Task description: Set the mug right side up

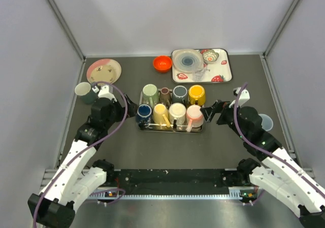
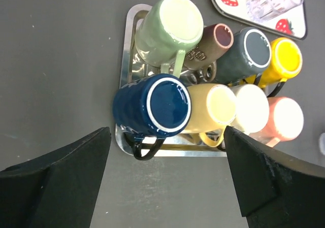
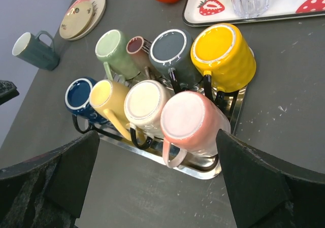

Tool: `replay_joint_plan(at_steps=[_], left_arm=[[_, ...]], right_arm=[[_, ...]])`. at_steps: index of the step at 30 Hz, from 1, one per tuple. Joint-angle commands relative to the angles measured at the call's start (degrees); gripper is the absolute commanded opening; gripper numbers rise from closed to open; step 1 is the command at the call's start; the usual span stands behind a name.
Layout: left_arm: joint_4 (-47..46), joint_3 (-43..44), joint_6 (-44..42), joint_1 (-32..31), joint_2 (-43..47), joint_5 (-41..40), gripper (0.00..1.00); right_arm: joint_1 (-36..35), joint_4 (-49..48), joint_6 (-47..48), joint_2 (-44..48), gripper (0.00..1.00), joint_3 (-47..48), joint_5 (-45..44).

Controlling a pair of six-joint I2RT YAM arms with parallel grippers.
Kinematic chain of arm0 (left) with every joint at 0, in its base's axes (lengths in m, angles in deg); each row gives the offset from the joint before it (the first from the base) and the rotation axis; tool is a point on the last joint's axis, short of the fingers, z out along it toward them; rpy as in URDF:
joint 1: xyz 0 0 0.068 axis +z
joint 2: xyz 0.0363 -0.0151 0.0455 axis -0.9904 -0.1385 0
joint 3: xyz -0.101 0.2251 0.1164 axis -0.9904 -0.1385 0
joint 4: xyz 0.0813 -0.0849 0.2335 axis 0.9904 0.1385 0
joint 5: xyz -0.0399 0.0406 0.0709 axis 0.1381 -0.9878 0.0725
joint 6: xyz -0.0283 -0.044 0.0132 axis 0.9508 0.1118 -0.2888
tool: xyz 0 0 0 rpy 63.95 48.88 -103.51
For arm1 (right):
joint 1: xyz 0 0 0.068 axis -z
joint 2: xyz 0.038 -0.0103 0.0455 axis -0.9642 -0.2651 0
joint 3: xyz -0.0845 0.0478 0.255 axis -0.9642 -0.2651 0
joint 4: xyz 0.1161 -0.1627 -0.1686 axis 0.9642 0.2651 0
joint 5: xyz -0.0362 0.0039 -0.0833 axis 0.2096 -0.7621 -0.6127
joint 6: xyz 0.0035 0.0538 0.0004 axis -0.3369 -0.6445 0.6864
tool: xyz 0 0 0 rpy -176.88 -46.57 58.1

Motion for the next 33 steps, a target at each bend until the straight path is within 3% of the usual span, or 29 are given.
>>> replay_joint_plan(at_steps=[1,7,12,15,16,17,19,22,25,33], left_arm=[[0.66,1.12,-4.66,-0.11,0.78,-1.11,0.99],[2.49,0.66,-10.1,-0.11,2.2,-4.1,0.99],[6.45,3.3,-13.01,-0.2,-4.47,-2.18,0.99],[6.63,3.92,-12.05,-2.12,-7.63,-4.8,0.99],[6.54,3.92,-10.31,-2.57,-8.17,-5.33,0.99],[4.8,3.13,-3.94,-2.48,-10.18,-11.86,0.99],[5.84,4.17,-1.16,-2.39,-11.86,-12.98,0.99],[3.12,2.69,0.35,-2.39,-10.39,-11.06,0.99],[1.0,2.07,-4.56,-2.57,-9.76,-3.79,0.99],[11.37,8.83,-12.4,-14.6,-16.17,-10.86,0.98]], right_arm=[[0.38,-1.15,-0.08,0.75,0.99,0.55,-1.19],[0.38,-0.8,1.42,0.92,0.99,0.9,1.44],[0.38,0.78,2.47,0.13,0.99,2.04,0.74],[0.38,1.31,2.38,-0.31,0.99,2.31,0.65],[0.38,1.23,2.3,-0.39,0.99,2.13,0.74],[0.38,1.4,2.3,-0.74,0.99,2.13,0.74],[0.38,1.66,2.38,-0.75,0.99,2.13,0.56],[0.38,2.19,2.65,-0.57,0.99,2.22,0.21],[0.38,2.54,2.65,-0.22,0.99,2.13,-0.49],[0.38,3.69,2.73,-2.85,0.99,2.66,-0.67]])
